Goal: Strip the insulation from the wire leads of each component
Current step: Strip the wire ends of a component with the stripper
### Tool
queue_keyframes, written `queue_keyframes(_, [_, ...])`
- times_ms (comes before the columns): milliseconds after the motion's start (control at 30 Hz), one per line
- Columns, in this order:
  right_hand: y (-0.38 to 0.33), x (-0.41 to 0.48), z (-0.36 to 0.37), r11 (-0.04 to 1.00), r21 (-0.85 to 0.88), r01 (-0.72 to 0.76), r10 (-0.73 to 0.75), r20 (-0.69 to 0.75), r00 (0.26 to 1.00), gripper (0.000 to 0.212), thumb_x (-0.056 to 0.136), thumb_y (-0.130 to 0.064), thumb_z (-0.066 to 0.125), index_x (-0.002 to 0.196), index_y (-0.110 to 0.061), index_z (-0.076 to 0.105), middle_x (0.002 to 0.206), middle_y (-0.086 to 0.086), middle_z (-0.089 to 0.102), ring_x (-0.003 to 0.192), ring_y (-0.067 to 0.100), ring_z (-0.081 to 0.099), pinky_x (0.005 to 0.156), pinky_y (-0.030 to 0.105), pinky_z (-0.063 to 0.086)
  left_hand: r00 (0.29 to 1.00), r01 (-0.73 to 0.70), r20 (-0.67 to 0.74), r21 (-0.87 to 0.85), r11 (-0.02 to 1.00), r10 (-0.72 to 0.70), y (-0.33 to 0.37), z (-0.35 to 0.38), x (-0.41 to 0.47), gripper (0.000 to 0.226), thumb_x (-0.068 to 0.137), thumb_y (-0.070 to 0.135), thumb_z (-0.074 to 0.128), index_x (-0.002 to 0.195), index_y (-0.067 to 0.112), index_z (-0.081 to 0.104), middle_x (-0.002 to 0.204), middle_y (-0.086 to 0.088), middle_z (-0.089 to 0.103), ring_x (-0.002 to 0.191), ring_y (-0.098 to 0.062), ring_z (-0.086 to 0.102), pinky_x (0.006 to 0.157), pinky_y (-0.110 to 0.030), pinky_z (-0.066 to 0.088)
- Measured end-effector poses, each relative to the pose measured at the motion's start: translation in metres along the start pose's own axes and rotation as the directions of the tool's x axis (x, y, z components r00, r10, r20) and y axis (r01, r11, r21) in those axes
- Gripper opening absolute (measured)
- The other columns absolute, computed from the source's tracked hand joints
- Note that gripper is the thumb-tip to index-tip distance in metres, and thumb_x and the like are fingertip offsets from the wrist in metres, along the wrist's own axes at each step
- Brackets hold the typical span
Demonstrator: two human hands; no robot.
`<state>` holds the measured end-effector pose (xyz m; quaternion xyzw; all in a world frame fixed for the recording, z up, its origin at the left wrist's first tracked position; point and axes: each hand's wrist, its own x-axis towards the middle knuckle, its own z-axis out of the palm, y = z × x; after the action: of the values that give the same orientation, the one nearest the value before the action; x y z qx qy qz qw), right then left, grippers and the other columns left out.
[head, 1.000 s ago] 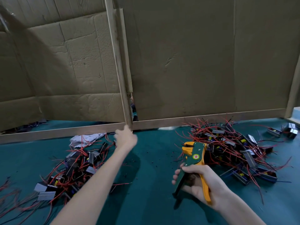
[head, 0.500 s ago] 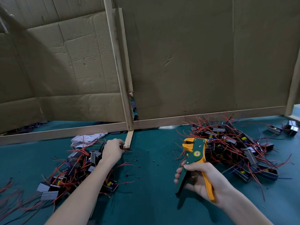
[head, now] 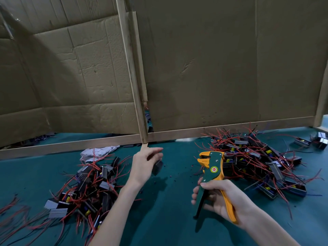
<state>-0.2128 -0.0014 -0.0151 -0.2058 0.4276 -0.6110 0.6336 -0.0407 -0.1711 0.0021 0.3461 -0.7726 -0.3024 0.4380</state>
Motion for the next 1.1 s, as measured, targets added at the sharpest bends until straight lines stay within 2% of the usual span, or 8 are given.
queue_keyframes(100, [0.001, -0.002, 0.003, 1.000, -0.014, -0.007, 0.007, 0.021, 1.000, 0.028, 0.066, 0.001, 0.062, 0.093, 0.005, 0.059, 0.079, 0.025, 0.063, 0.068, 0.036, 0.066, 0.062, 0.044, 0.059, 0.999, -0.006, 0.036, -0.111, 0.994, 0.010, 0.015, 0.001, -0.003, 0.016, 0.080, 0.011, 0.075, 0.082, 0.019, 0.061, 0.072, -0.007, 0.066, 0.064, -0.011, 0.059, 0.068, -0.024, 0.046])
queue_keyframes(200, [0.001, -0.005, 0.006, 1.000, -0.026, -0.009, 0.011, 0.074, 0.997, 0.028, 0.064, 0.004, 0.066, 0.092, 0.005, 0.062, 0.080, 0.025, 0.062, 0.068, 0.036, 0.065, 0.063, 0.044, 0.058, 0.997, -0.027, 0.063, -0.236, 0.971, 0.043, 0.030, 0.001, -0.001, 0.018, 0.081, 0.013, 0.073, 0.075, 0.016, 0.056, 0.065, -0.003, 0.063, 0.063, -0.017, 0.059, 0.067, -0.031, 0.047])
queue_keyframes(300, [0.002, -0.007, 0.007, 0.999, -0.050, 0.002, 0.004, 0.126, 0.992, 0.027, 0.060, 0.006, 0.069, 0.087, 0.004, 0.065, 0.080, 0.026, 0.062, 0.069, 0.038, 0.065, 0.065, 0.045, 0.057, 0.991, -0.037, 0.109, -0.326, 0.945, 0.076, 0.040, 0.008, -0.002, 0.014, 0.085, 0.012, 0.067, 0.078, 0.014, 0.055, 0.063, 0.003, 0.064, 0.061, -0.014, 0.063, 0.065, -0.022, 0.050])
queue_keyframes(433, [0.004, -0.007, 0.007, 0.996, -0.076, 0.038, -0.024, 0.172, 0.985, 0.031, 0.059, 0.000, 0.074, 0.089, 0.003, 0.068, 0.081, 0.027, 0.062, 0.072, 0.039, 0.065, 0.068, 0.047, 0.056, 0.986, 0.029, 0.160, -0.429, 0.903, 0.044, 0.045, 0.015, -0.005, 0.012, 0.088, 0.000, 0.061, 0.084, 0.012, 0.059, 0.071, 0.002, 0.070, 0.064, -0.011, 0.066, 0.067, -0.020, 0.052])
queue_keyframes(567, [0.004, -0.008, 0.008, 0.994, -0.088, 0.067, -0.046, 0.221, 0.974, 0.035, 0.054, -0.005, 0.079, 0.087, 0.001, 0.072, 0.083, 0.027, 0.062, 0.074, 0.040, 0.065, 0.069, 0.047, 0.056, 0.981, 0.057, 0.195, -0.404, 0.913, 0.025, 0.044, 0.017, -0.007, 0.013, 0.089, 0.005, 0.062, 0.084, 0.016, 0.065, 0.072, 0.005, 0.070, 0.066, -0.008, 0.063, 0.074, -0.022, 0.053])
queue_keyframes(700, [0.003, -0.009, 0.008, 0.991, -0.100, 0.087, -0.060, 0.248, 0.967, 0.033, 0.055, -0.004, 0.078, 0.087, 0.001, 0.071, 0.082, 0.027, 0.062, 0.074, 0.039, 0.065, 0.069, 0.046, 0.056, 0.962, 0.109, 0.274, -0.375, 0.921, -0.003, 0.041, 0.017, -0.006, 0.012, 0.089, 0.008, 0.063, 0.083, 0.017, 0.067, 0.067, 0.010, 0.066, 0.065, -0.006, 0.061, 0.069, -0.018, 0.051])
queue_keyframes(867, [0.001, -0.012, 0.010, 0.988, -0.115, 0.098, -0.066, 0.254, 0.965, 0.032, 0.054, -0.006, 0.078, 0.084, -0.001, 0.071, 0.079, 0.026, 0.062, 0.071, 0.037, 0.065, 0.067, 0.045, 0.057, 0.925, 0.166, 0.380, -0.371, 0.914, -0.014, 0.041, 0.017, -0.008, 0.011, 0.090, 0.010, 0.063, 0.081, 0.017, 0.066, 0.067, 0.008, 0.065, 0.064, -0.009, 0.061, 0.063, -0.022, 0.053])
queue_keyframes(1100, [-0.001, -0.014, 0.011, 0.981, -0.165, 0.098, -0.054, 0.254, 0.966, 0.034, 0.055, -0.010, 0.079, 0.086, -0.001, 0.069, 0.080, 0.025, 0.061, 0.073, 0.037, 0.064, 0.069, 0.046, 0.056, 0.922, 0.168, 0.388, -0.349, 0.922, -0.020, 0.041, 0.014, -0.007, 0.011, 0.091, 0.011, 0.061, 0.082, 0.017, 0.064, 0.067, 0.012, 0.066, 0.063, -0.005, 0.060, 0.068, -0.019, 0.052])
